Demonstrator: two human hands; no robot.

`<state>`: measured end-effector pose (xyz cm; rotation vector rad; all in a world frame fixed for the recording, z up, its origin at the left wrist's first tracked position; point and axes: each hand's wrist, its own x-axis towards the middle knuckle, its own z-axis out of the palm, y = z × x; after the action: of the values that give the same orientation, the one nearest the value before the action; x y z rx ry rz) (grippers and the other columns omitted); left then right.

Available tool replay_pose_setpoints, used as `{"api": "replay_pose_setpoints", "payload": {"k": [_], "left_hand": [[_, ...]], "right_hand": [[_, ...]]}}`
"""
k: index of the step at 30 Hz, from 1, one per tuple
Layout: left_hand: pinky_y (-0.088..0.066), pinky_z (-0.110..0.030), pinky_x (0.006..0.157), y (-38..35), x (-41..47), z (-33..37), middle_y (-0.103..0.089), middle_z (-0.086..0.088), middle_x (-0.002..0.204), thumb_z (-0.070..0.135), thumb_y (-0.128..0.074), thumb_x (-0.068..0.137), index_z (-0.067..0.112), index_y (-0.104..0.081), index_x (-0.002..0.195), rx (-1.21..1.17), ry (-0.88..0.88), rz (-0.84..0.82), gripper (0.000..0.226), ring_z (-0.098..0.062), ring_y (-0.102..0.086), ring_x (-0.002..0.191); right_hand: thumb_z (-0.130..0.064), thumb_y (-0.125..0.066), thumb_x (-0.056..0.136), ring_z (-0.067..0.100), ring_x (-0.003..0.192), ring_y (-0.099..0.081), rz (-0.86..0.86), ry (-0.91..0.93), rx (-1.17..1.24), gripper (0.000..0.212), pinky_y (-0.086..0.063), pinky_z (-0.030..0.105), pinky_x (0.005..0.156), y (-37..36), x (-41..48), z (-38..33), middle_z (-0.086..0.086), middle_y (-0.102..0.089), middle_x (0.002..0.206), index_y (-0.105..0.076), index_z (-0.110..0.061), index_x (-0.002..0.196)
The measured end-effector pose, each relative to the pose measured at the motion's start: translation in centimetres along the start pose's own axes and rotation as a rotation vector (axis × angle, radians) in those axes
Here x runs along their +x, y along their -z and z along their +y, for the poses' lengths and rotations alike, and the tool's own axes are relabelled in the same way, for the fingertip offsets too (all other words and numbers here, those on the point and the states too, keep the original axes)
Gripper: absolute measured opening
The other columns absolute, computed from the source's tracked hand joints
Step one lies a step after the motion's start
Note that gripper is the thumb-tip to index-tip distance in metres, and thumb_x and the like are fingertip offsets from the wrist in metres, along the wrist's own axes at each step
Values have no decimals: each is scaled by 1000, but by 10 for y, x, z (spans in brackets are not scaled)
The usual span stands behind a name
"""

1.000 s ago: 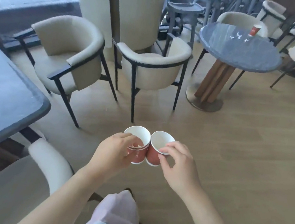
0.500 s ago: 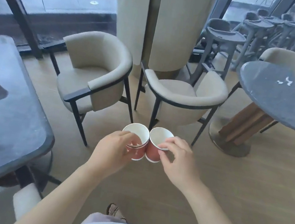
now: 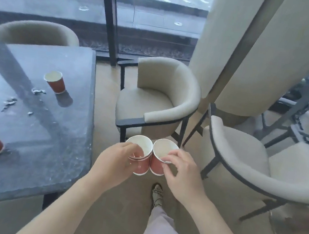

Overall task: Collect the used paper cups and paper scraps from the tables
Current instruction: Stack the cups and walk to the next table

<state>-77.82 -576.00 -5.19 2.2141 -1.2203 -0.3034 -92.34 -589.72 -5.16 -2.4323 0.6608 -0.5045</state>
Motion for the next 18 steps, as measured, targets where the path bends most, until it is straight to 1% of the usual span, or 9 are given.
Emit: {"api": "replay_pose_setpoints", "payload": {"k": [4,7,9,11,14,16,18], "left_hand": [[-48,-32,67,11,46,-25,-63,14,89,9,-65,71,24,-62,87,19,92,81,22,-15,-59,81],[-49,-34,66,20,83,-39,-62,14,85,14,-64,71,27,-60,82,14,214,163,18,-15,-57,78],[-48,-33,64,27,103,-48,-60,14,79,18,-65,70,28,-57,77,15,268,209,14,-14,-55,74],[-47,-32,62,32,120,-58,-58,15,75,16,-66,70,25,-57,76,28,301,257,15,-12,-53,71],[-43,-28,61,35,136,-71,-57,14,75,11,-67,69,22,-59,77,49,374,348,15,-11,-50,70],[-43,-27,65,36,135,-78,-61,11,77,10,-70,70,20,-60,78,49,435,410,17,-12,-52,74],[-45,-29,68,39,126,-84,-63,10,80,10,-72,70,20,-61,80,60,508,462,18,-14,-55,79]], "right_hand": [[-7,-68,78,17,92,-55,-75,116,28,14,-38,16,83,-19,78,11,-2,-63,92,-71,-16,88],[-7,-69,77,18,90,-55,-152,205,61,13,-32,10,79,-29,139,16,-1,-62,92,-71,-16,87],[-7,-69,77,18,90,-56,-193,254,85,14,-31,6,79,-35,177,18,0,-62,93,-72,-17,86],[-6,-71,75,20,88,-58,-219,313,91,14,-29,4,78,-43,212,19,3,-63,93,-72,-17,84],[-6,-71,74,20,88,-58,-290,408,98,14,-29,9,76,-59,254,21,1,-64,92,-72,-18,82],[-6,-71,74,18,89,-57,-353,482,131,16,-31,9,75,-72,275,17,-2,-64,91,-72,-19,83],[-6,-70,75,16,91,-56,-418,547,176,16,-34,12,77,-92,289,8,-3,-64,92,-72,-20,83]]}}
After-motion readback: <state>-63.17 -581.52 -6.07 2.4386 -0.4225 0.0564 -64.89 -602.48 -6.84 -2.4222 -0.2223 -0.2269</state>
